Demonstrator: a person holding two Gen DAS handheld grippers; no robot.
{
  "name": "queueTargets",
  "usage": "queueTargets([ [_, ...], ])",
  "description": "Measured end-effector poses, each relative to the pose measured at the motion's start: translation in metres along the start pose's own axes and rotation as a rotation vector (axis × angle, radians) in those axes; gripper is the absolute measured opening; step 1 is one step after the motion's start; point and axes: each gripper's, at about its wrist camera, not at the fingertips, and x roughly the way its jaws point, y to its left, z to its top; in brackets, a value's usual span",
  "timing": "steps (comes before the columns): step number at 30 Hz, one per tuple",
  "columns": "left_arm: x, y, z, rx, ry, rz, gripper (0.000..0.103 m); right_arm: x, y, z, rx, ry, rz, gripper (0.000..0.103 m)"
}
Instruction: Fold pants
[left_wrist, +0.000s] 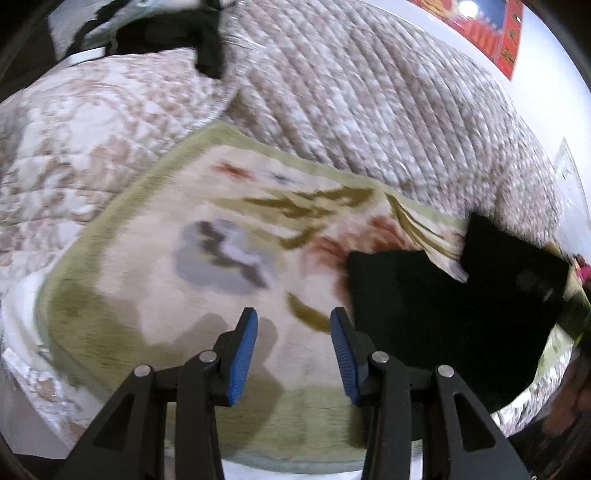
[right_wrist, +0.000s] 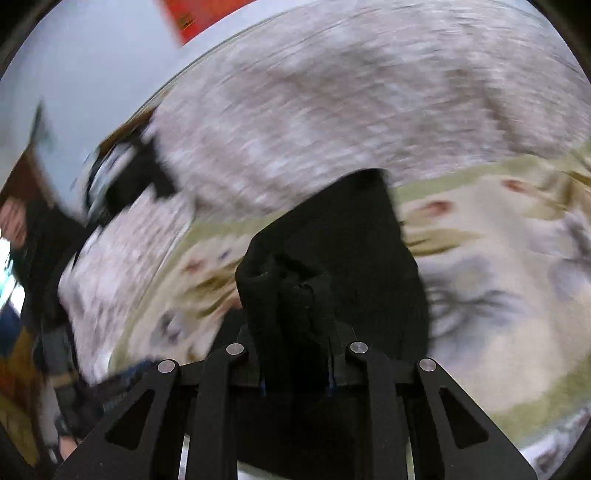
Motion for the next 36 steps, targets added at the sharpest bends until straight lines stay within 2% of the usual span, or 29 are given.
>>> queueTargets([
  [3,-0.003,0.012,0.000,-0.027,-0.006,0.012,0.044,0.041,0.025,-0.025,-0.064,0.118,0.065,0.021],
  [6,-0.004,0.018,-0.002,-0.035,-0.001,0.011,0.044,0.074,0.040,-0.051,-0.137,0.205,0.042,0.021],
  [13,-0.006,0.019,0.000,-0.045,-0.007,-0.013,0.044,0.043,0.056,-0.035,-0.155,0.114,0.055,0.021],
  [17,-0.005,0.015,-0.001,-0.035,-0.002,-0.018,0.044,0.070,0.067,-0.061,-0.206,0.209,0.054,0.022],
  [20,-0.004,0.017,-0.002,-0.039,0.002,-0.008,0.044,0.070,0.068,-0.064,-0.221,0.192,0.052,0.023],
  [21,-0.003,0.018,-0.002,-0.044,0.006,-0.006,0.044,0.070,0.068,-0.063,-0.227,0.197,0.059,0.027],
  [22,-0.002,0.019,-0.002,-0.048,0.009,-0.006,0.044,0.069,0.069,-0.062,-0.226,0.201,0.073,0.035],
  [25,-0.002,0.018,-0.002,-0.037,0.008,-0.002,0.044,0.060,0.075,-0.062,-0.227,0.194,0.119,0.048],
  [27,0.000,0.017,-0.002,-0.030,0.011,0.000,0.044,0.047,0.079,-0.062,-0.216,0.170,0.178,0.052],
  [30,0.002,0.014,-0.003,-0.024,0.020,0.003,0.044,0.024,0.082,-0.057,-0.218,0.101,0.247,0.052],
  [33,0.003,0.006,-0.002,-0.012,0.022,-0.008,0.044,0.008,0.066,-0.055,-0.170,0.042,0.228,0.052],
  [34,0.003,0.002,-0.001,-0.003,0.022,-0.015,0.044,0.005,0.056,-0.056,-0.151,0.035,0.188,0.051],
  [35,0.002,-0.002,-0.001,0.006,0.022,-0.021,0.044,0.005,0.043,-0.059,-0.129,0.035,0.130,0.049],
  [36,0.002,-0.006,0.000,0.014,0.022,-0.029,0.044,0.009,0.032,-0.062,-0.100,0.051,0.082,0.037],
])
